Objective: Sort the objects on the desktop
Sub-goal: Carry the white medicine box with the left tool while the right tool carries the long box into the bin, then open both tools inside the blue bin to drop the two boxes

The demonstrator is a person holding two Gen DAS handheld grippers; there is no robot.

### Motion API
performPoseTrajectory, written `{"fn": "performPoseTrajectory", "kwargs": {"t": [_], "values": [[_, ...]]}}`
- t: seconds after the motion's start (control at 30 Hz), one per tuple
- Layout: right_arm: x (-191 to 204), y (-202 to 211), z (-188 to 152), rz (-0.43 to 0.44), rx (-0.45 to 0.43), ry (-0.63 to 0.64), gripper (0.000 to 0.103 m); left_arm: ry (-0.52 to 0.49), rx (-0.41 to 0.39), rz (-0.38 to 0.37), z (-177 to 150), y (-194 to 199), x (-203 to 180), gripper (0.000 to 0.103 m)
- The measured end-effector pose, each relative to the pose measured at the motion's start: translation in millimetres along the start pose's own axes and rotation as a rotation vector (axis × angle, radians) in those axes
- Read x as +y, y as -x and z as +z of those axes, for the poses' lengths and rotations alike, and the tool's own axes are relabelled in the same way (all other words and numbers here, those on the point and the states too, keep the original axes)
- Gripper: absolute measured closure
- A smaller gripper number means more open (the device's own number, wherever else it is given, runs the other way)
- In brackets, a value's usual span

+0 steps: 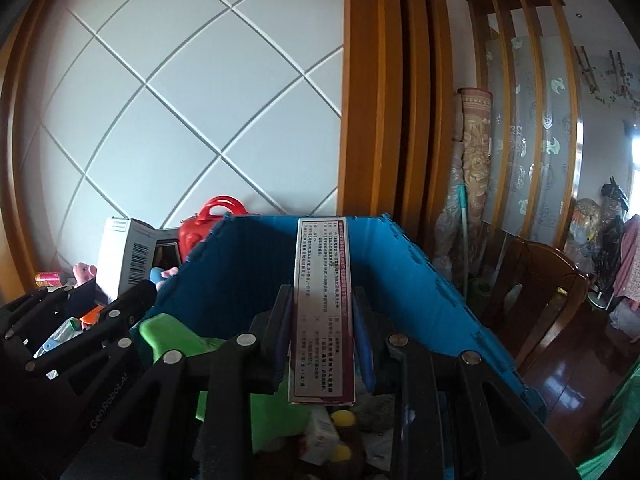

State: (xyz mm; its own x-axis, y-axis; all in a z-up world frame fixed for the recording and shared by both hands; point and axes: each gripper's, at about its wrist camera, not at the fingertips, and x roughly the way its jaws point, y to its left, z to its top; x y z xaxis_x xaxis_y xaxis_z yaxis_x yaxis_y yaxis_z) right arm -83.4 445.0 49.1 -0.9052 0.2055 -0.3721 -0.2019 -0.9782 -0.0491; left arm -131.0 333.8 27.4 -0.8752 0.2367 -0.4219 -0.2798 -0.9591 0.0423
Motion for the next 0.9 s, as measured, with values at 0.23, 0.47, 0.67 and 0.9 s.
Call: {"fn": "performPoseTrajectory", "kwargs": {"t": [0.23,0.47,0.67,0.9], "values": [[-68.2,-24.5,-19.3,-0.018,0.069,-0.038,0.075,-0.035,0.093,-0.006,-6.4,-23.6,-62.2,0.073],[-99.4,-39.5,-26.9,-0.002,0.108,-0.055,0.075,-0.051,0.162,-0.011,-16.2,-37.9,-88.3,0.070],[-102.2,-41.9,-31.1,0.001,0.124,-0.058,0.075,-0.050,0.158,0.005,-22.4,-37.3,-91.0,0.038],[-101.6,-41.4,-32.6,0.000,0.129,-0.063,0.066,-0.029,0.161,0.014,-23.2,-36.4,-84.3,0.027]]}}
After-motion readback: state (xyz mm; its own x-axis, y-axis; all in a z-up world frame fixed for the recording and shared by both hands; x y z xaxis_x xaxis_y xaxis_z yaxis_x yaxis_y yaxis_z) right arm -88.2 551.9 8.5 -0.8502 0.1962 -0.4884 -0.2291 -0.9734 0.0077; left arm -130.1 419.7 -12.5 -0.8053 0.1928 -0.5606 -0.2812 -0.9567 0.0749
